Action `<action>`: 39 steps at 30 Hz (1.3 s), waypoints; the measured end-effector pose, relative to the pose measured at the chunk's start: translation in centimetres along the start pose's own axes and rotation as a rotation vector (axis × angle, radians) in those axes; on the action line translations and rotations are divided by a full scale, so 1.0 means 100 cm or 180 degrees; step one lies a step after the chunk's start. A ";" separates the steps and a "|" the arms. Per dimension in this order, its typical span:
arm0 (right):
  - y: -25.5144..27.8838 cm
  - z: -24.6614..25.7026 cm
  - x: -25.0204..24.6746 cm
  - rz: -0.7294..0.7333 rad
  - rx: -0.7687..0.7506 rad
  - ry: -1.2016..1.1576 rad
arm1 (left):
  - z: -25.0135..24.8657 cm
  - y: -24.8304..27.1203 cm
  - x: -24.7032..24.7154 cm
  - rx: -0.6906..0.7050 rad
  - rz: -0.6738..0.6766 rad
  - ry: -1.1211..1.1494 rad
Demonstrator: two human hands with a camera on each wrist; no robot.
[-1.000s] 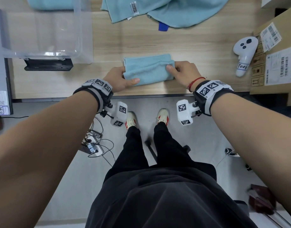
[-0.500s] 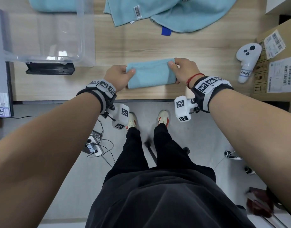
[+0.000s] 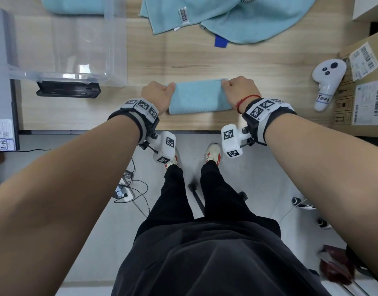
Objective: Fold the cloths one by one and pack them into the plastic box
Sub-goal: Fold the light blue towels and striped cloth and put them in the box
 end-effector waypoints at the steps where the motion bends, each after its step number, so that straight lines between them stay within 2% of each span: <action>1: -0.001 0.000 0.001 0.0001 0.0007 0.0029 | 0.000 -0.001 -0.001 -0.0015 -0.0040 -0.0016; 12: 0.002 0.000 -0.001 -0.0085 0.0117 0.0146 | 0.006 -0.009 0.003 0.0177 -0.0304 -0.0150; 15: 0.002 0.000 -0.001 -0.0157 0.0190 0.0132 | 0.008 -0.009 0.000 0.0219 -0.0402 0.0110; 19: 0.004 0.002 0.000 -0.0252 0.0287 0.0208 | 0.000 -0.003 -0.004 0.0836 -0.0269 0.0178; 22: 0.006 0.002 0.000 -0.0315 0.0279 0.0190 | -0.007 -0.001 -0.002 0.0979 -0.0164 -0.0128; 25: 0.007 0.002 -0.003 -0.0621 -0.0067 -0.0053 | -0.007 -0.005 -0.001 0.0855 -0.0292 -0.0125; 28: 0.014 0.011 -0.011 -0.1093 -0.0907 -0.0195 | -0.007 -0.006 0.000 0.0873 -0.0305 -0.0052; 29: 0.016 0.016 -0.011 -0.1096 -0.1174 -0.0104 | -0.009 -0.005 0.001 0.0899 -0.0287 -0.0068; 31: 0.018 0.025 -0.005 -0.0760 -0.1528 0.0209 | -0.010 -0.004 0.001 0.0903 -0.0282 -0.0178; 34: 0.017 0.027 0.008 -0.0349 -0.1650 0.0470 | -0.006 -0.007 0.002 0.0839 -0.0262 -0.0380; 39: 0.018 0.020 0.020 -0.0581 -0.1536 0.0746 | -0.017 -0.001 0.003 0.0865 -0.0291 -0.0569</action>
Point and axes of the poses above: each hand's wrist, its own y-axis away from the middle knuckle, its own x-axis out of the palm, z = x × y, the point moved 4 cm from there along -y, towards the middle knuckle, and after that the axes turned 7 degrees about -x, right-handed, at the moved point
